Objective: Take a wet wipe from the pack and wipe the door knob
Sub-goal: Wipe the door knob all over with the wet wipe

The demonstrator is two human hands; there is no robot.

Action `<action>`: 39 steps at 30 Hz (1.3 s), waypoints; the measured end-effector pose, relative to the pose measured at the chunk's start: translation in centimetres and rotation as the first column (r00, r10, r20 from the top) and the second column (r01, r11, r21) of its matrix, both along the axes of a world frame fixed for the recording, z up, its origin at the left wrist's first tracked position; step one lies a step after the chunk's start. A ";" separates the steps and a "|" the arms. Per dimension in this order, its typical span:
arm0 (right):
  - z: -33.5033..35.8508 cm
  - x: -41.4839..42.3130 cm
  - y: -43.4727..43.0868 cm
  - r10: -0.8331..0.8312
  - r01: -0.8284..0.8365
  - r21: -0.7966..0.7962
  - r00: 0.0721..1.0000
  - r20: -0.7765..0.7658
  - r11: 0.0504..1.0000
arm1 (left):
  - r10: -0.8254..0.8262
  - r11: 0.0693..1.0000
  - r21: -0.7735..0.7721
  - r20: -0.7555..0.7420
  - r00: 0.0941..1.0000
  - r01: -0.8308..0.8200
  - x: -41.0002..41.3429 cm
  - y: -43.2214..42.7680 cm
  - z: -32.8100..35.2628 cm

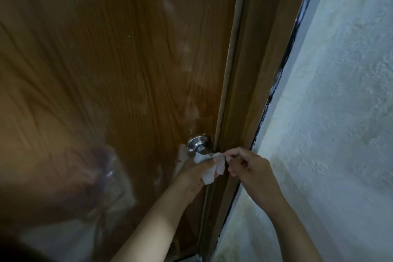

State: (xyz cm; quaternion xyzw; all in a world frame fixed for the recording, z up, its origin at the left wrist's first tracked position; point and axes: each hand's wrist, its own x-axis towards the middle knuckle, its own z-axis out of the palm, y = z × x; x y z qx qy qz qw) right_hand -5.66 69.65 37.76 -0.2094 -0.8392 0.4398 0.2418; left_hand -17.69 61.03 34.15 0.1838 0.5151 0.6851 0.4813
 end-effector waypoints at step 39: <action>-1.2 -5.2 -3.7 -0.036 -0.057 0.620 0.990 0.137 0.783 | 0.330 0.816 0.229 -0.938 0.102 -0.531 0.3 -5.4 0.3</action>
